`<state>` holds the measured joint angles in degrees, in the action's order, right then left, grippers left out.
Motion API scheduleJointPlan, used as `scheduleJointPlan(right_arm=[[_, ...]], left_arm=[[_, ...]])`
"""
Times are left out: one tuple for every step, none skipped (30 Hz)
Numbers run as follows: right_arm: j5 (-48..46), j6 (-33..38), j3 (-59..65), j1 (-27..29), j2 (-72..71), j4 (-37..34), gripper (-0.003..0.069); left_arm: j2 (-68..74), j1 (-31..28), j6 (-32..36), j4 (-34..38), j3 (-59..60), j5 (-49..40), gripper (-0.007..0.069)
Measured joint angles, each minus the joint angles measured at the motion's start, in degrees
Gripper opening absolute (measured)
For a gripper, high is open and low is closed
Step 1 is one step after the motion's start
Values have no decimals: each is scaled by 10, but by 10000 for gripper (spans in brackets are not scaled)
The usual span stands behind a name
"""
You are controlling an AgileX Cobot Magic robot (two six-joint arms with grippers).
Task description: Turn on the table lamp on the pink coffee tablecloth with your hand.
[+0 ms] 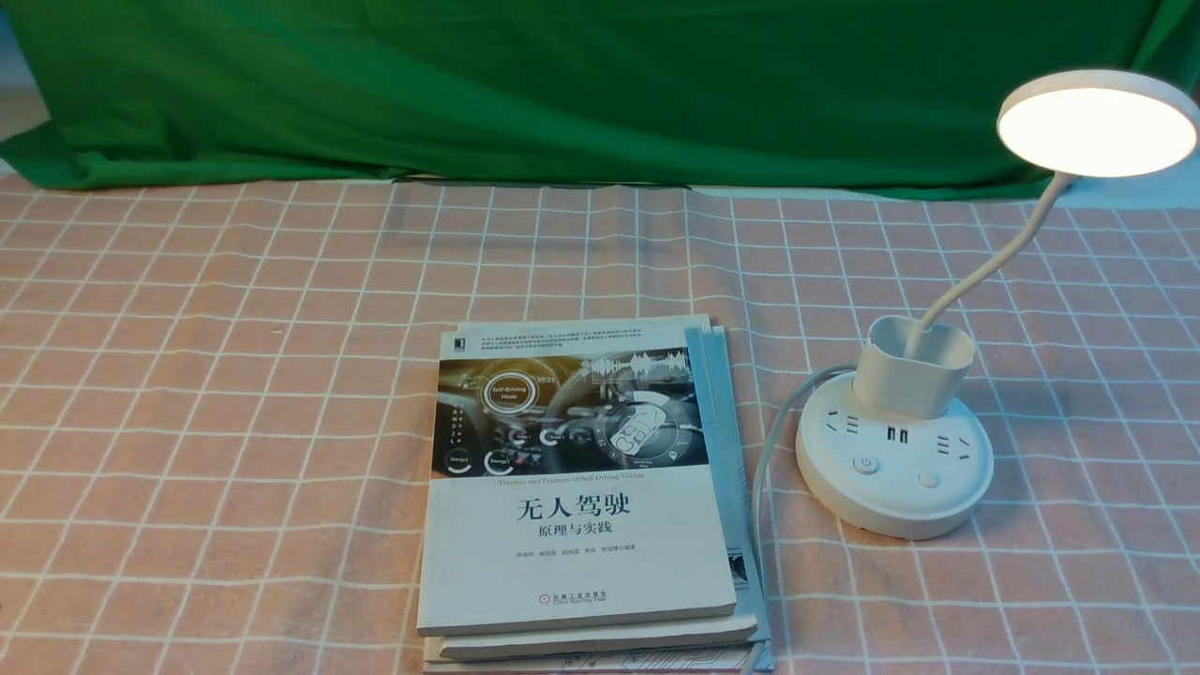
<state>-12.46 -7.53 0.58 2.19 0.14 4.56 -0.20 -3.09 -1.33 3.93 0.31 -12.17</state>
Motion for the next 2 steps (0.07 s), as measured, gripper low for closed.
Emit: scheduleJointPlan(right_arm=[[0, 0, 0, 0, 0, 0, 238], [0, 0, 0, 0, 0, 0, 238]], left_arm=[[0, 0, 0, 0, 0, 0, 21], [0, 0, 0, 0, 0, 0, 21]])
